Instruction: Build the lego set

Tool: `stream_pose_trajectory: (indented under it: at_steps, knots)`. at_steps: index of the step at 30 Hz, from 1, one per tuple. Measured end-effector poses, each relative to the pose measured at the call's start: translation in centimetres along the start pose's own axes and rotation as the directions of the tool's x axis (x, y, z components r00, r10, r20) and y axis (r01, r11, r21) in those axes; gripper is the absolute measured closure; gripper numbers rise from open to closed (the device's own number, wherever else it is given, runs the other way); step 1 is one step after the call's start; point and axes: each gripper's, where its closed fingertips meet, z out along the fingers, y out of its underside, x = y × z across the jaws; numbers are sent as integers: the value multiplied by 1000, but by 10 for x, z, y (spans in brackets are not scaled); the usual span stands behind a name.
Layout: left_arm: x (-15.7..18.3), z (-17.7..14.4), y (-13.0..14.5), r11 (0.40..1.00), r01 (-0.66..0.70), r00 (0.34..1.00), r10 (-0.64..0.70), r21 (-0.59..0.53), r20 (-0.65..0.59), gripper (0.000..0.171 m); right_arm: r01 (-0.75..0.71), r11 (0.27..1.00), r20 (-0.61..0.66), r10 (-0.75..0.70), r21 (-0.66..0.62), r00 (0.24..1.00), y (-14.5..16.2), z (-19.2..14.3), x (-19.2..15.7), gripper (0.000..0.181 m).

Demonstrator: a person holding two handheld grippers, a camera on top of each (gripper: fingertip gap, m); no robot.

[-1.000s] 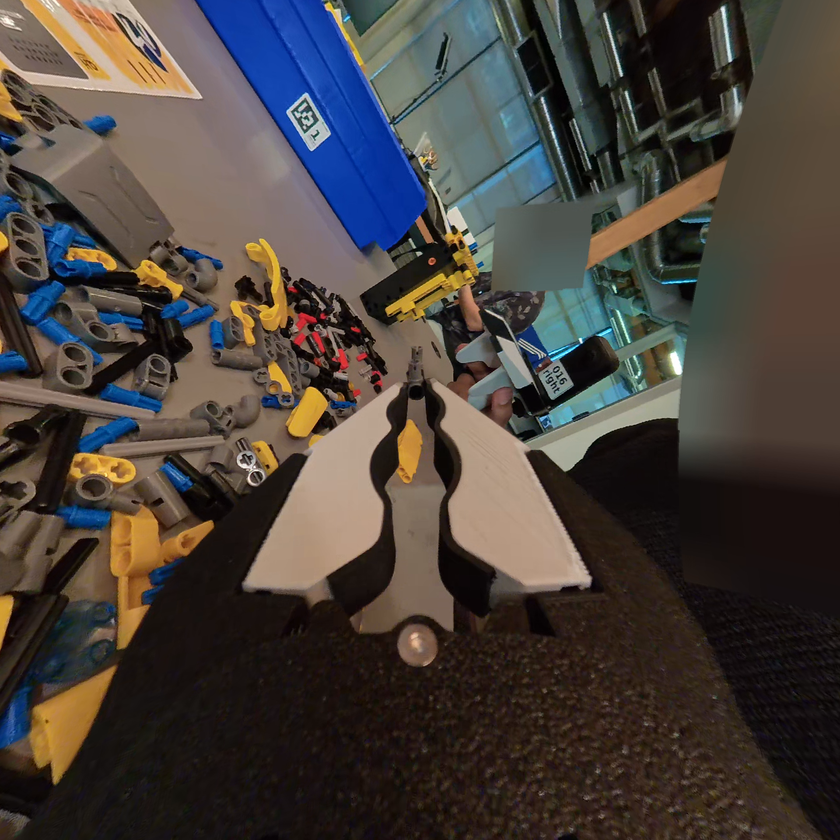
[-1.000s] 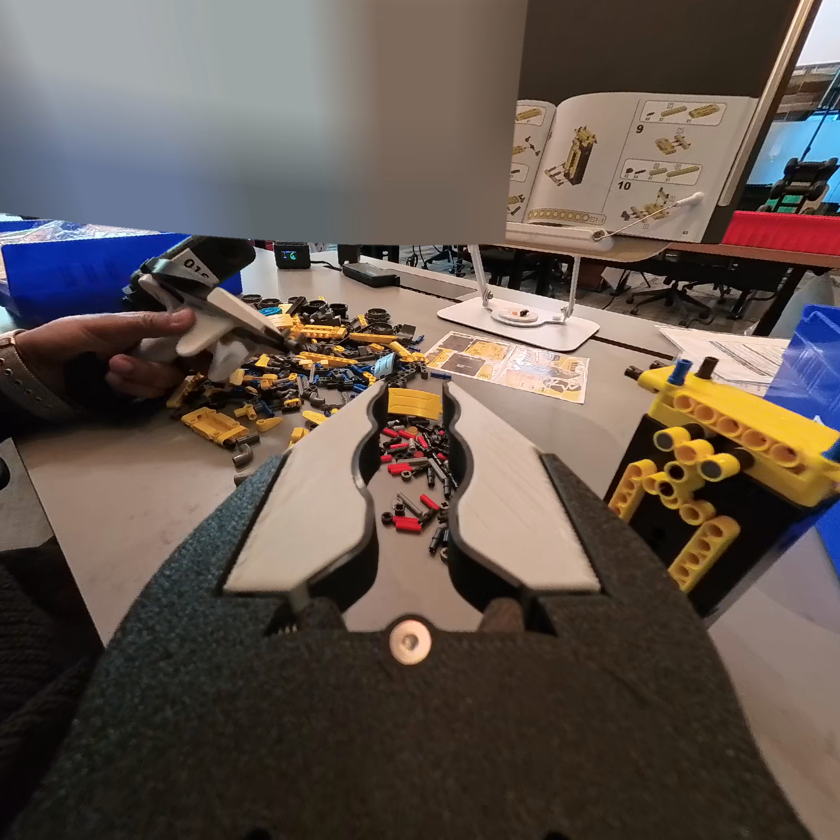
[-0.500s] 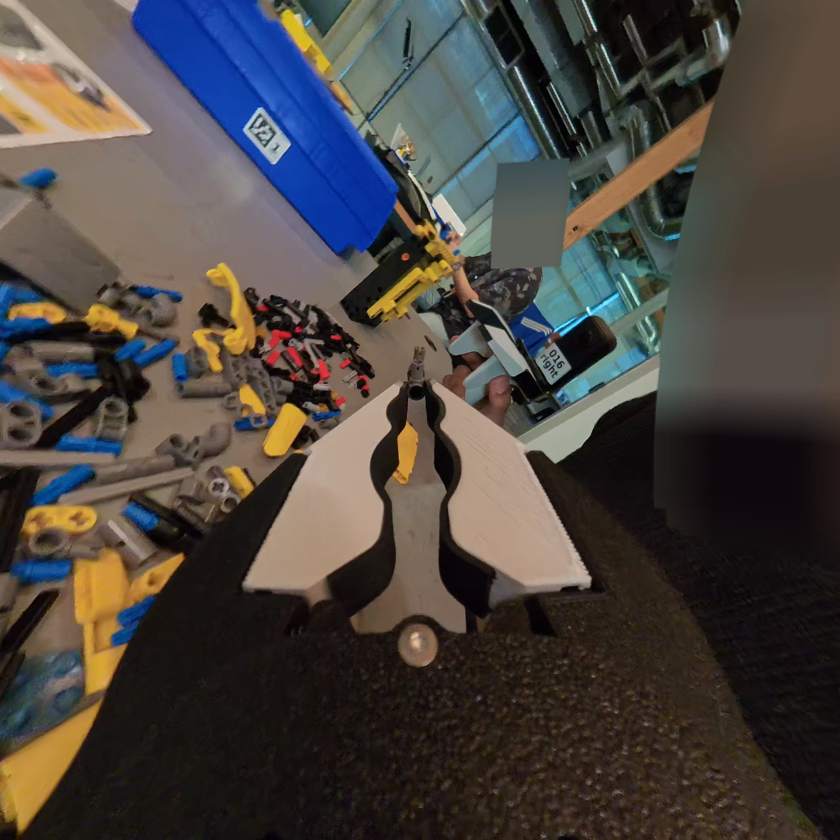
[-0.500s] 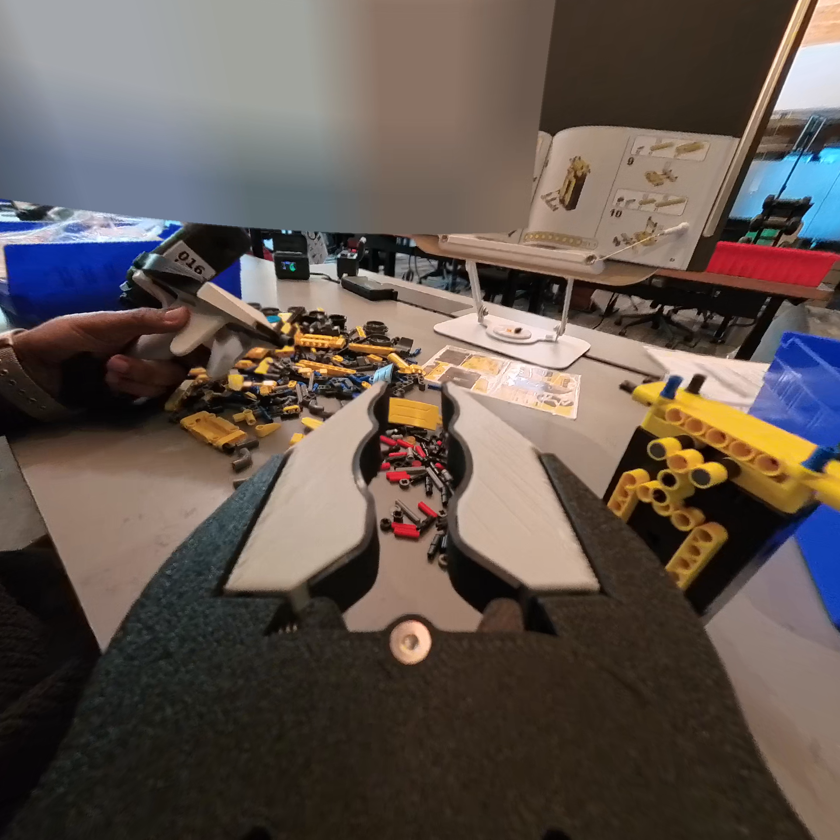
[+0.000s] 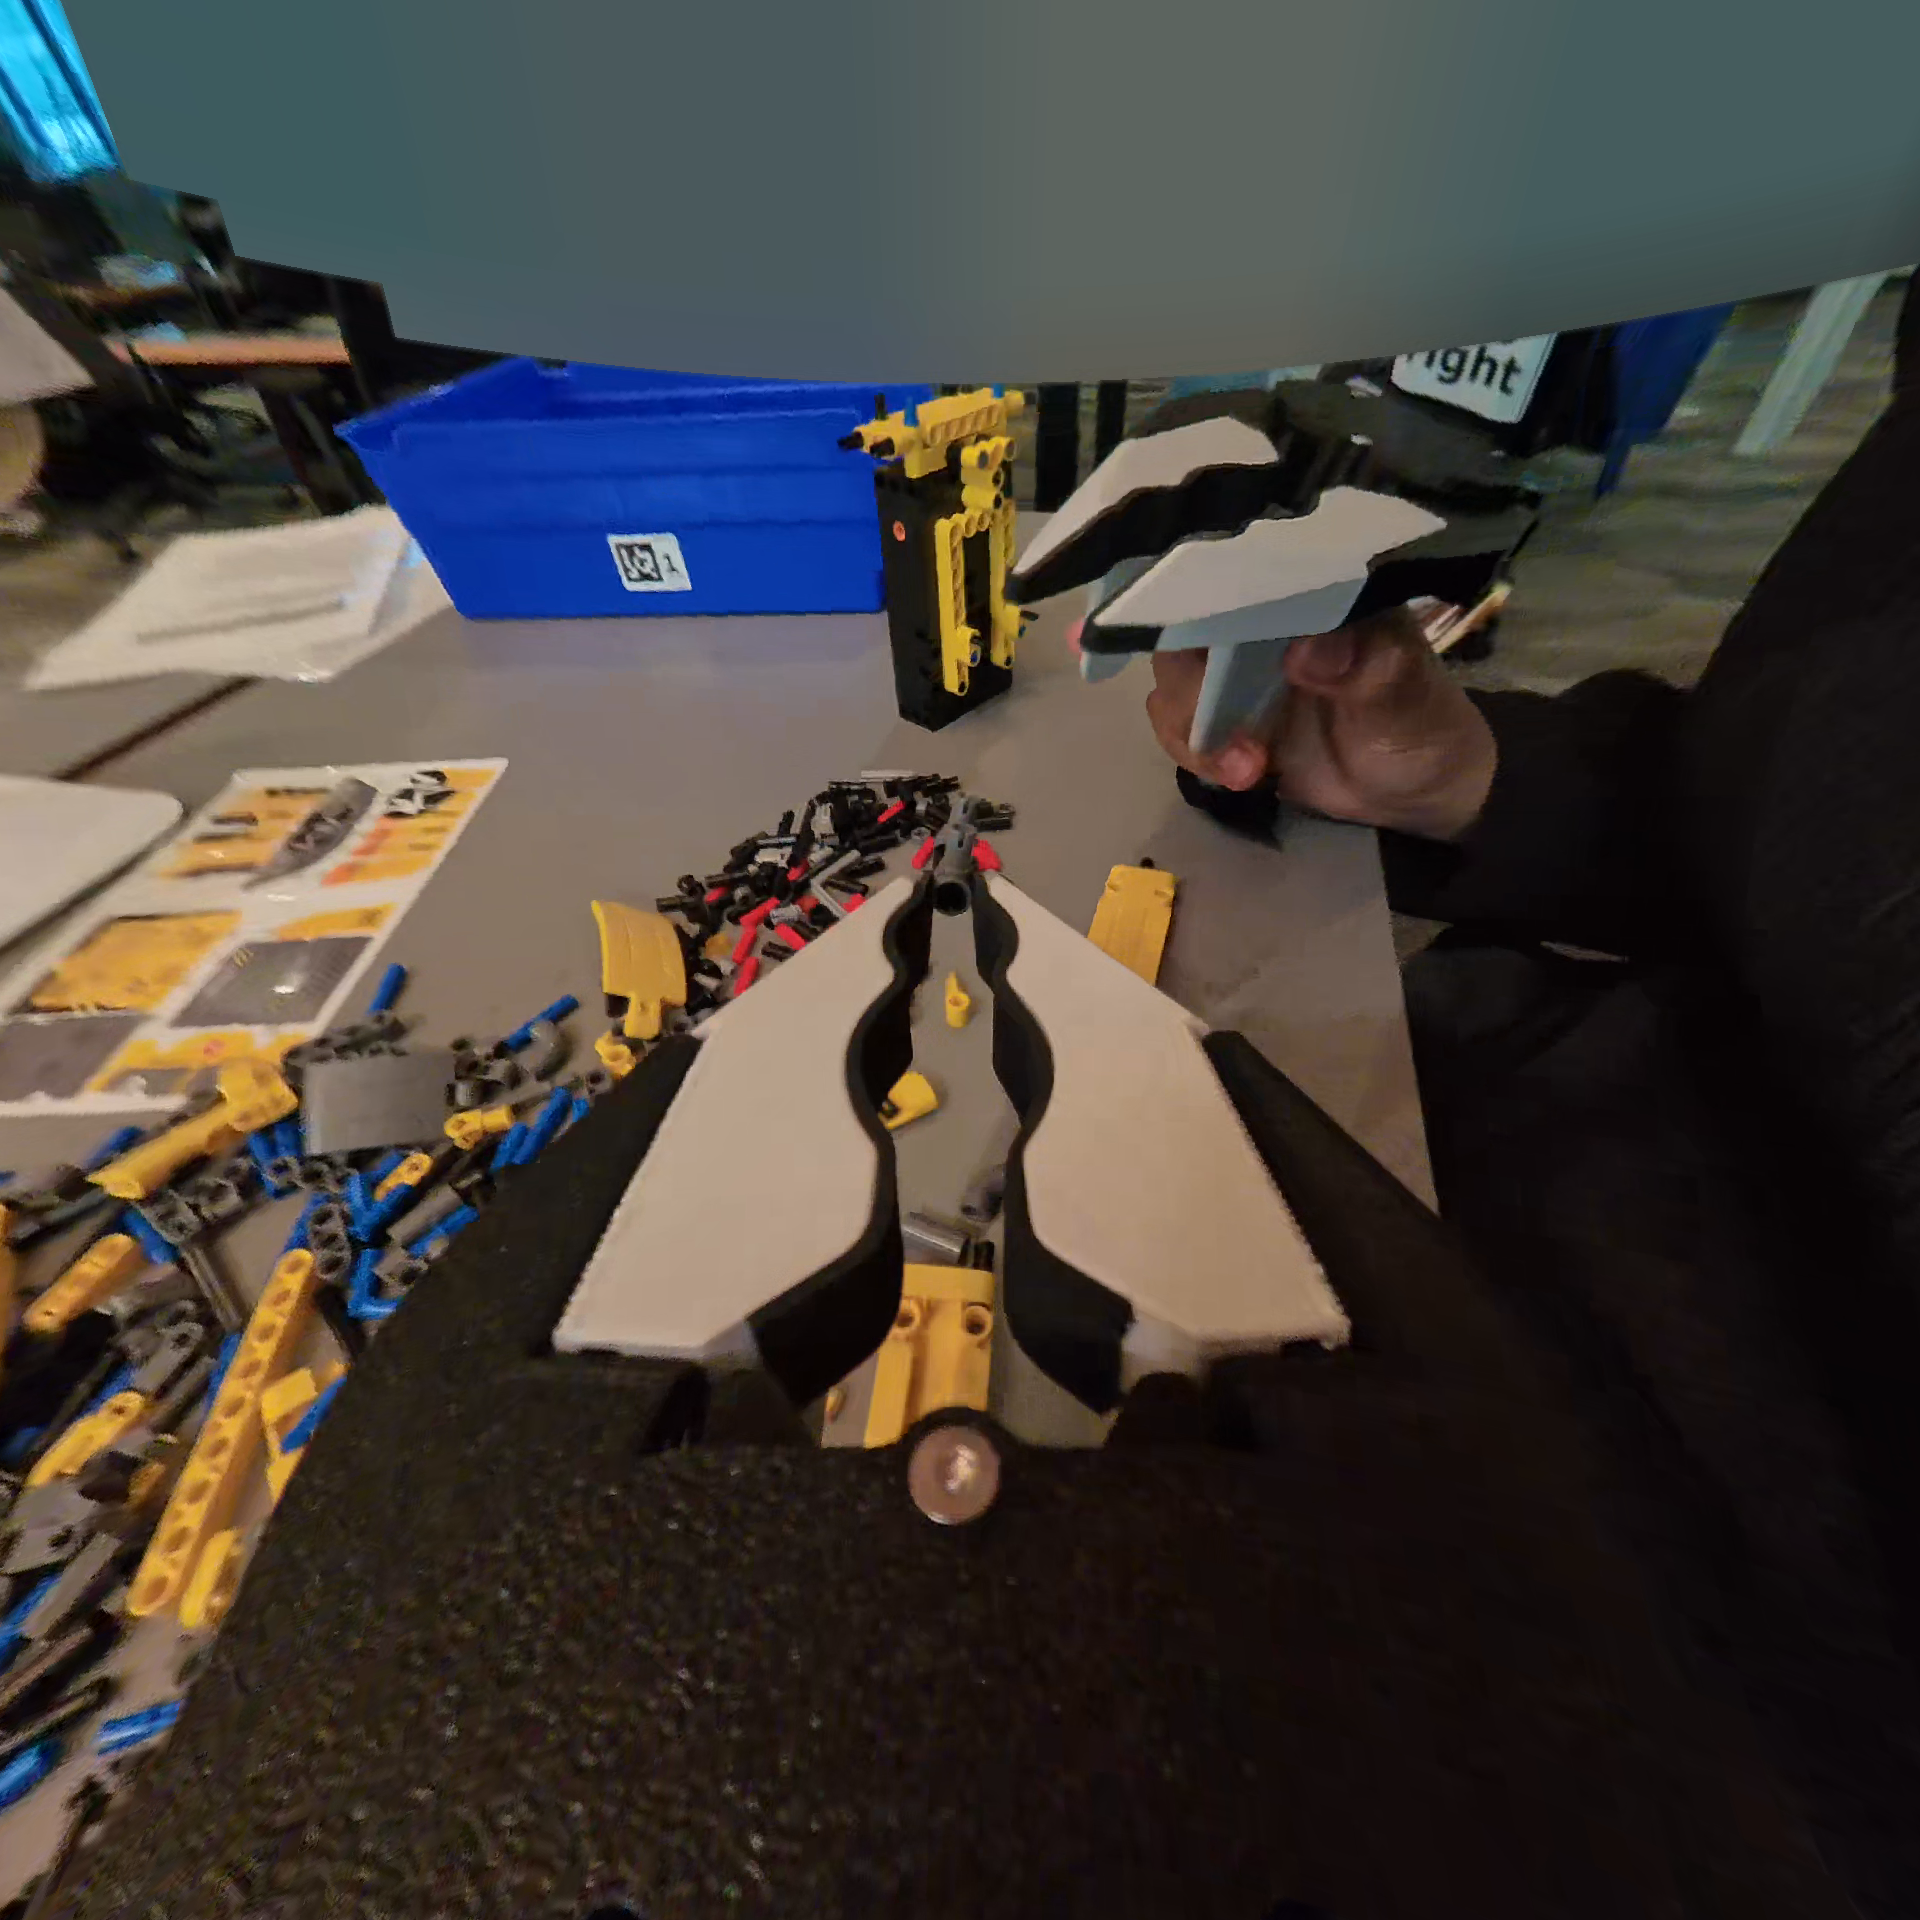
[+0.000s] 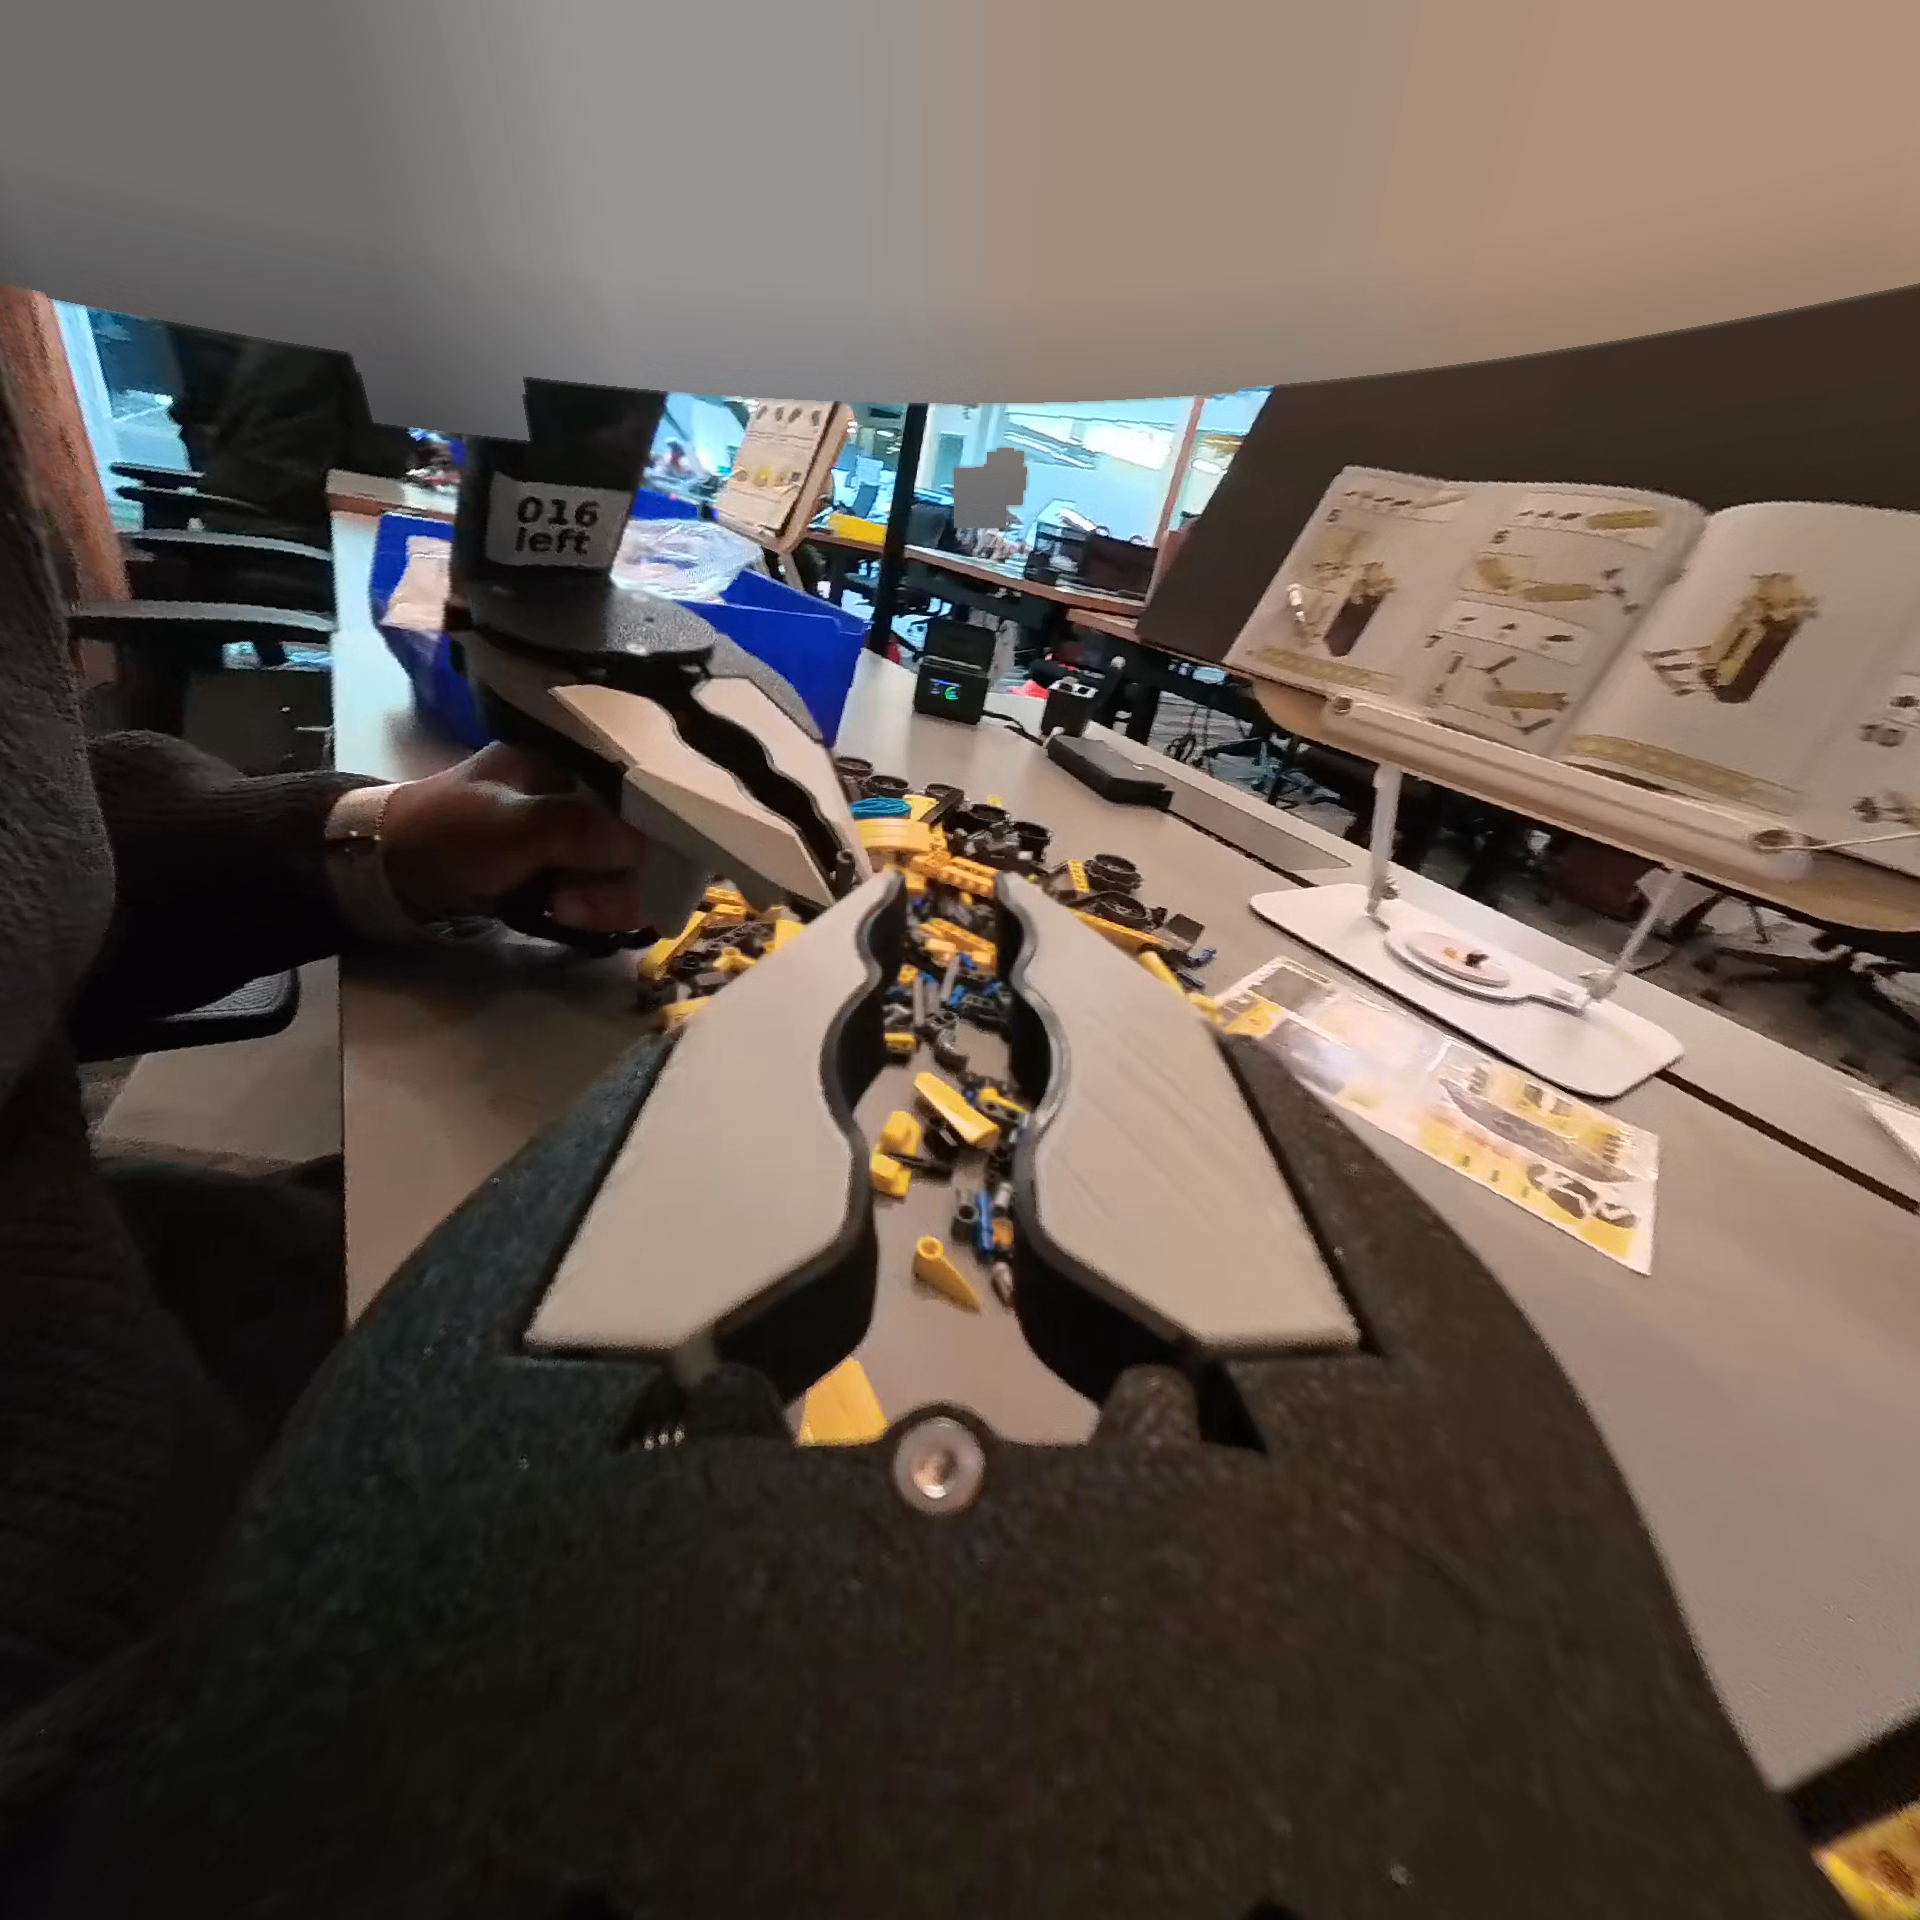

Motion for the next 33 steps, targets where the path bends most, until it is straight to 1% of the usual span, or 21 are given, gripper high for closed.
stream_pose_trajectory:
  at_steps: [3, 6, 10, 17, 25, 33]
  knots:
    - [1, 1, 1, 998, -63, 998, 63, -9, 30, 165, -5, 1000, 17, 6, -18, 1000, 4, 3, -3, 165]
    - [4, 3, 2, 997, -79, 997, 79, -16, 19, 165, -5, 1000, 22, 5, -5, 1000, 3, 3, -4, 165]
    - [6, 4, 0, 994, -106, 994, 107, -8, 23, 165, -25, 1000, 71, 25, -4, 997, 3, 4, -11, 165]
    - [7, 4, 0, 994, -106, 994, 106, -9, 17, 165, -29, 999, 79, 30, -16, 996, 6, 4, -13, 165]
    - [5, 1, -4, 998, -66, 998, 66, 18, 1, 165, -52, 998, 73, 53, -19, 996, 7, 5, -10, 165]
    - [5, 0, -5, 998, -51, 999, 51, 25, -9, 165, -33, 999, 69, 35, -36, 997, 10, 7, -11, 165]
